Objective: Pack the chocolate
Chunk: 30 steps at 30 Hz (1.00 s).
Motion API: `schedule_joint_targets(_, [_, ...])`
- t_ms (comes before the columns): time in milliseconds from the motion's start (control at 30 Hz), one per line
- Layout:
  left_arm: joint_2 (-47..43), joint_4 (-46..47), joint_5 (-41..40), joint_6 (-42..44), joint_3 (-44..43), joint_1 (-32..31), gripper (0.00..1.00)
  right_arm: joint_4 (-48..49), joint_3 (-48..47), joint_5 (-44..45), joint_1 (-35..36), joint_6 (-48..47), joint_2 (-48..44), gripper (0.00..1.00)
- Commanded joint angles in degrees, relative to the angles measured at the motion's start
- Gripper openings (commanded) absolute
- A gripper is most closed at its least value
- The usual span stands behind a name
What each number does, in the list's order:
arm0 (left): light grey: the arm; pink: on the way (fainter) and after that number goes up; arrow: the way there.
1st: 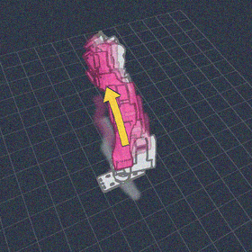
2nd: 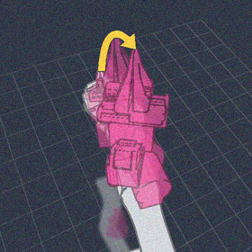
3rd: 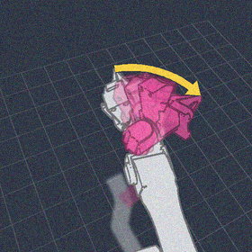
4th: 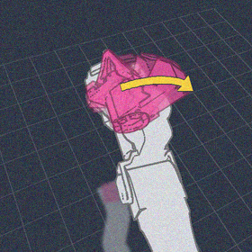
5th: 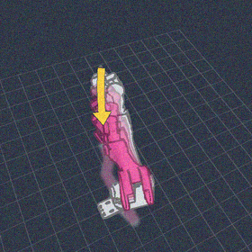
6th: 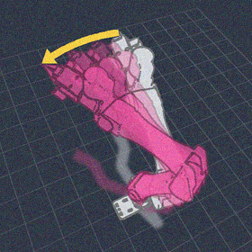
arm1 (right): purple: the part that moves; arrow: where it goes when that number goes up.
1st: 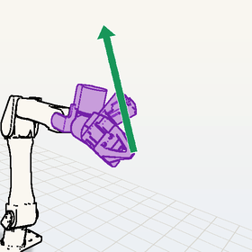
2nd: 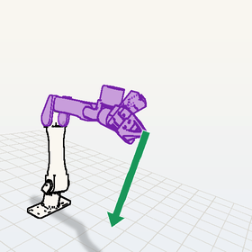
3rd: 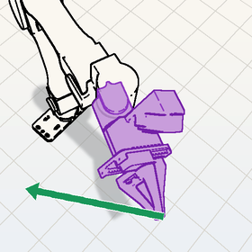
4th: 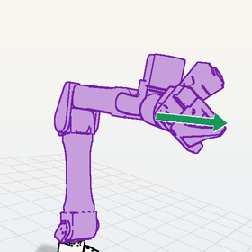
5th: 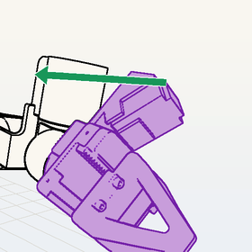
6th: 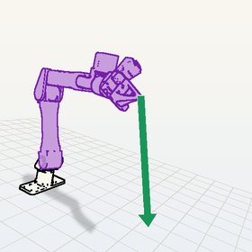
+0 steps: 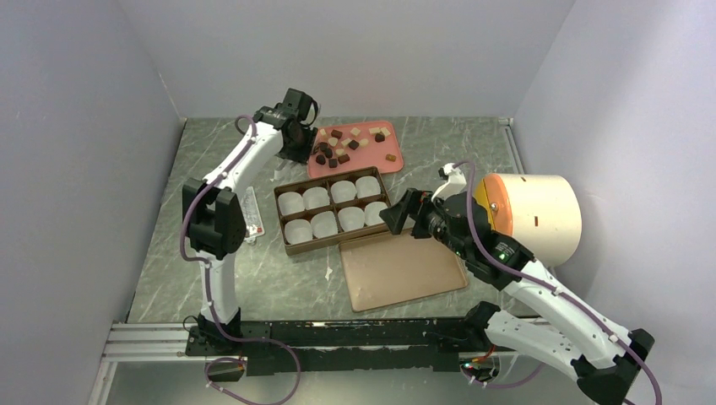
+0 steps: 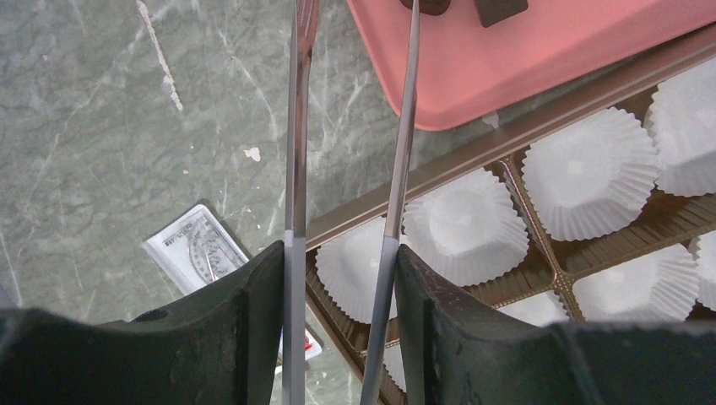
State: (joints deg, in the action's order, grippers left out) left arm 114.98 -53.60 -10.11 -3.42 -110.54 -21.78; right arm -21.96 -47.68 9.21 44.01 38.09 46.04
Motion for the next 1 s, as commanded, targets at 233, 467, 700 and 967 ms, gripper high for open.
schedule_joint_targets(233, [1.42, 3.94, -1.64, 1.17, -2.79, -0.19, 0.5, -2.08, -2.83, 3.86, -0.14, 1.69, -3.05, 0.97])
schedule_joint_targets(467, [2.56, 4.89, 0.07, 0.99, -3.33, -0.19, 0.48, -2.4, -1.93, 4.41, -0.11, 2.52, -4.58, 0.97])
schedule_joint_targets(700, [3.81, 5.39, -1.26, 1.19, -3.83, -0.19, 0.46, -1.94, -3.56, 5.05, -0.13, 1.15, -3.16, 0.97])
schedule_joint_targets(967, [5.88, 5.52, -2.17, 1.57, -6.17, -0.19, 0.44, -0.22, -3.48, 3.66, -0.17, 2.4, -1.76, 0.97])
